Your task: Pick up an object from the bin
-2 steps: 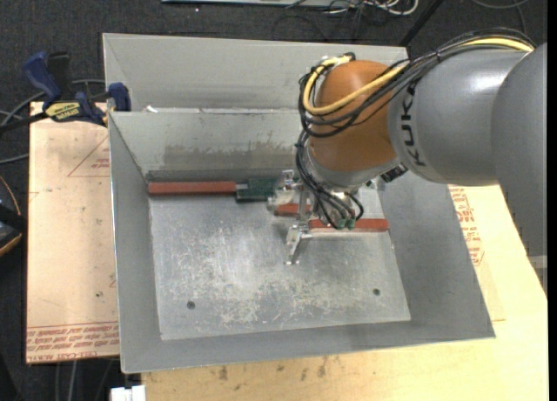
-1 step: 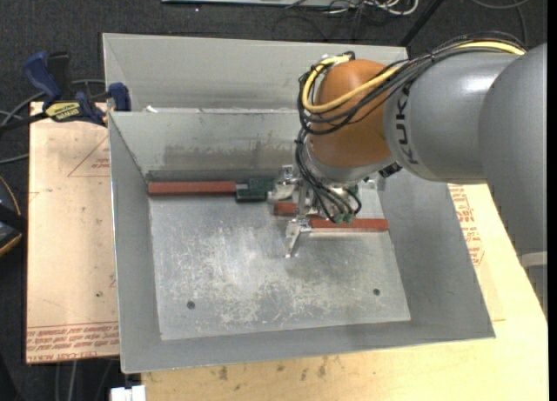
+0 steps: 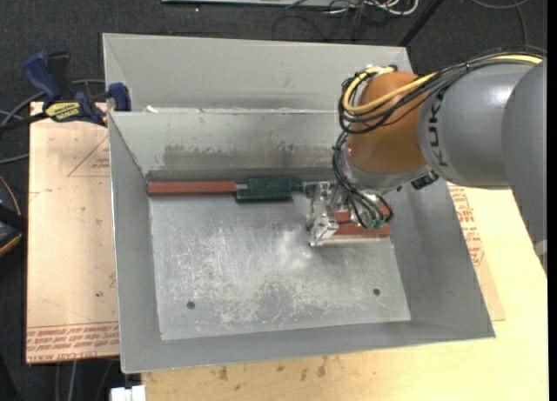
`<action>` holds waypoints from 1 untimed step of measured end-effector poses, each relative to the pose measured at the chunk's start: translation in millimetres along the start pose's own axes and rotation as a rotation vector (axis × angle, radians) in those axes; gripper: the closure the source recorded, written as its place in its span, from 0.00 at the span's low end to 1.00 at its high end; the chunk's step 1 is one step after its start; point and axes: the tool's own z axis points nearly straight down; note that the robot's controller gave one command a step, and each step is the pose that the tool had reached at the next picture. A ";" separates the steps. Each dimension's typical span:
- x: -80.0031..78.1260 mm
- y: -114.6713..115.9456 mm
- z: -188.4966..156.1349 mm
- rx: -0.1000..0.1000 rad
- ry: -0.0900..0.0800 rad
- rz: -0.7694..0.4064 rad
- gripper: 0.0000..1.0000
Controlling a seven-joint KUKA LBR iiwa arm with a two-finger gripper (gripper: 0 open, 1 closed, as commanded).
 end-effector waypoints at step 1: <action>0.0 0.0 0.0 0.000 0.000 0.000 1.00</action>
Offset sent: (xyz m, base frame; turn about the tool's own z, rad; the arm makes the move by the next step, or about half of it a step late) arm 0.0060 -0.0047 0.0423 0.0227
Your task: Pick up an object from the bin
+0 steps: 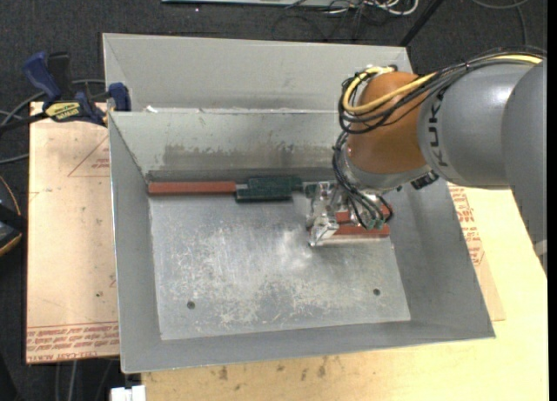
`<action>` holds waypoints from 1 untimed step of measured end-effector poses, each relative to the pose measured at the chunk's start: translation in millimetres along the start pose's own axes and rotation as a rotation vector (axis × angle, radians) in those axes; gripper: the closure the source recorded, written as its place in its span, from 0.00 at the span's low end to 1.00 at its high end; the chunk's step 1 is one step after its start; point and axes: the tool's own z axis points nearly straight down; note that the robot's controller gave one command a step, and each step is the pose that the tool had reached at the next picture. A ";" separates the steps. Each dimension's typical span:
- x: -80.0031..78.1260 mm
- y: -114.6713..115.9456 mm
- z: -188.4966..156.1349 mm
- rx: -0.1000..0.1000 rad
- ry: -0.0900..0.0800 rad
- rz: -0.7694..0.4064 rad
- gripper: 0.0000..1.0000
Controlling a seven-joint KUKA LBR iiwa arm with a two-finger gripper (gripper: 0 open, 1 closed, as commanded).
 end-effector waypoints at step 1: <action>-3.4 -2.0 -27.8 -0.001 0.006 0.014 1.00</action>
Offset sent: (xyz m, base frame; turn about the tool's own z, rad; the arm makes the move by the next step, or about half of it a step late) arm -0.0207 0.0170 0.1178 0.0169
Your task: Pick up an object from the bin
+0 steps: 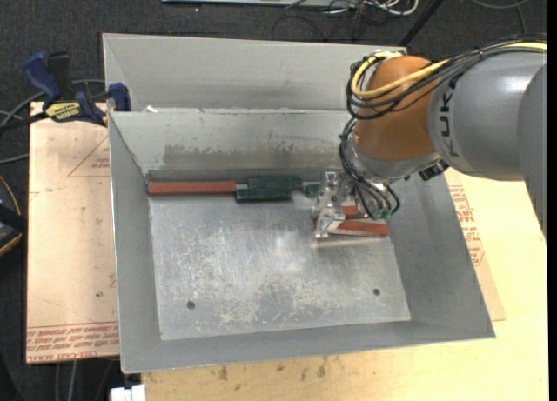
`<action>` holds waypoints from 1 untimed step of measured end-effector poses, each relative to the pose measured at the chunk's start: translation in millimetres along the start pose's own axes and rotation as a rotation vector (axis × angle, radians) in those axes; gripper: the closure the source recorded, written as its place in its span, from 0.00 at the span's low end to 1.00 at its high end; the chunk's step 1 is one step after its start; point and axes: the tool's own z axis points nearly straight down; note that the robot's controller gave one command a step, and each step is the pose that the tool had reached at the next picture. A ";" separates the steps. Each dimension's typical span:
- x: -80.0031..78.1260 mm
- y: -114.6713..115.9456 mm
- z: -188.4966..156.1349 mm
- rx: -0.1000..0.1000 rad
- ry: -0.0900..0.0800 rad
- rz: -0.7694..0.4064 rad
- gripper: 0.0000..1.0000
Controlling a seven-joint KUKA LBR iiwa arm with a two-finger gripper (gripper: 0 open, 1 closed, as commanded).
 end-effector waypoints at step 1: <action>23.2 20.3 -89.6 0.001 -0.003 0.002 1.00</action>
Offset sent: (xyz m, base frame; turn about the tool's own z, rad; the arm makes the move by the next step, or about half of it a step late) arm 0.0000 0.0000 0.0000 0.0000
